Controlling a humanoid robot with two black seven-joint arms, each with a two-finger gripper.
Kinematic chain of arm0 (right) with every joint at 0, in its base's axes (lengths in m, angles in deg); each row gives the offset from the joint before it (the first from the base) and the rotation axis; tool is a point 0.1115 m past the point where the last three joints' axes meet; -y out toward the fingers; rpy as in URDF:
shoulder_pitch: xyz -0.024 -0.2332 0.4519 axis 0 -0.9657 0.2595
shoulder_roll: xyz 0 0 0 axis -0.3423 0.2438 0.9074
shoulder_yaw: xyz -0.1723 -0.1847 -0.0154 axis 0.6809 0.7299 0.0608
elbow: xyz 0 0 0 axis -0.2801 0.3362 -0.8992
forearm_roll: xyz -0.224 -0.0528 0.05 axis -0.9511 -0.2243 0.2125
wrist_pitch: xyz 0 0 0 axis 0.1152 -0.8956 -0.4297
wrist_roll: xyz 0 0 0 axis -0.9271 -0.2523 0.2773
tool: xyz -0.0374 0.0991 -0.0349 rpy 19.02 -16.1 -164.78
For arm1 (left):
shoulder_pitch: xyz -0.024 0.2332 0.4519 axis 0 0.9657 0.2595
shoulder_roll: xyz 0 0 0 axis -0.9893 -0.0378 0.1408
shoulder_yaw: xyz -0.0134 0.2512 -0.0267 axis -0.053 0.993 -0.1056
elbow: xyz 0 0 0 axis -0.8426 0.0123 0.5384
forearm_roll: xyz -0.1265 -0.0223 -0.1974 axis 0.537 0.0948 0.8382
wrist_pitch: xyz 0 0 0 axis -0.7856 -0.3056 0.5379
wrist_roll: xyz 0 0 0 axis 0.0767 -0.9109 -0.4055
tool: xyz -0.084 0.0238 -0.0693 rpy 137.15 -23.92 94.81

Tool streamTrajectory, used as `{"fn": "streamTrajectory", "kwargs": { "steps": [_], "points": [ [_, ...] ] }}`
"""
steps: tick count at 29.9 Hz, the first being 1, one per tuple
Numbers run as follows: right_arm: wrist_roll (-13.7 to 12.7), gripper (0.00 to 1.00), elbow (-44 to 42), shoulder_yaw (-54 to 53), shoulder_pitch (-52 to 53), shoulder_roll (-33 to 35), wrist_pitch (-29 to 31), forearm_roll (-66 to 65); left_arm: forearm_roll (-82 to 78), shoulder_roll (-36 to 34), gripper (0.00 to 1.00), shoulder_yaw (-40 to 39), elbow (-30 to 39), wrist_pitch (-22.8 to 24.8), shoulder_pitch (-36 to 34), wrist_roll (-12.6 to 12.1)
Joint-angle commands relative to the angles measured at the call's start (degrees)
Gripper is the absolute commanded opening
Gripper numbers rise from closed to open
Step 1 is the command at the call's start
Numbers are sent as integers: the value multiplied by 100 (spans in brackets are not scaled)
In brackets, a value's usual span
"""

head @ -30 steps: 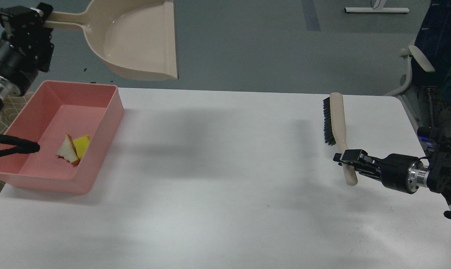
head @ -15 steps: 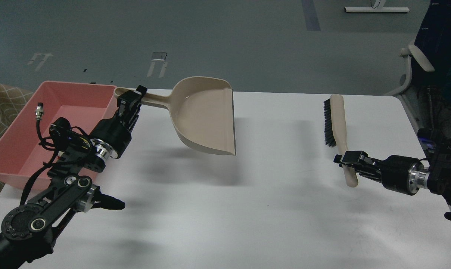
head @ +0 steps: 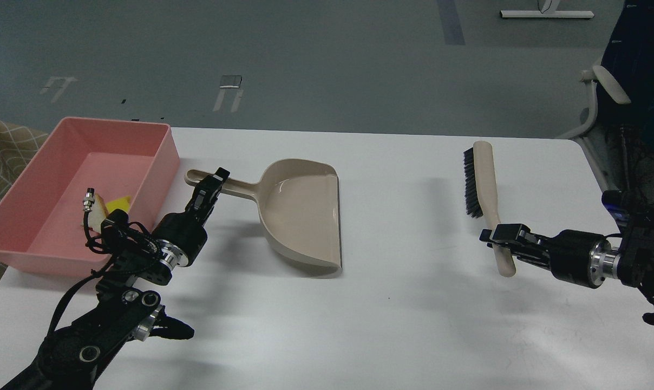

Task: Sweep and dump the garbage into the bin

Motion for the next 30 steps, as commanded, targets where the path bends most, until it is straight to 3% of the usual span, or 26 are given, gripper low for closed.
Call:
{"fn": "streamTrajectory", "kwargs": {
  "steps": [1,3,4,5,7,12,17,21,30],
  "points": [
    [1,0,2,-8,-10,9,9,-9,0,2,0,76,-33,3,0,0],
    [1,0,2,-8,-19,9,0,0,0,2,0,76,-33,3,0,0],
    [1,0,11,-8,-19,9,0,0,0,2,6,85,-33,11,0,0],
    [1,0,11,-8,-10,9,0,0,9,2,15,93,-33,11,0,0],
    [1,0,11,-8,-19,9,9,0,44,2,48,146,-33,38,0,0],
    [1,2,19,-8,-45,27,79,0,114,-6,93,164,-33,73,0,9],
    [1,2,28,1,-45,44,220,0,132,-15,97,164,-24,336,27,9],
    [10,2,37,9,-45,53,431,0,132,-129,98,155,2,906,228,27],
    [1,4,37,89,-98,27,563,-79,132,-366,98,138,64,1154,501,299]
  ]
}}
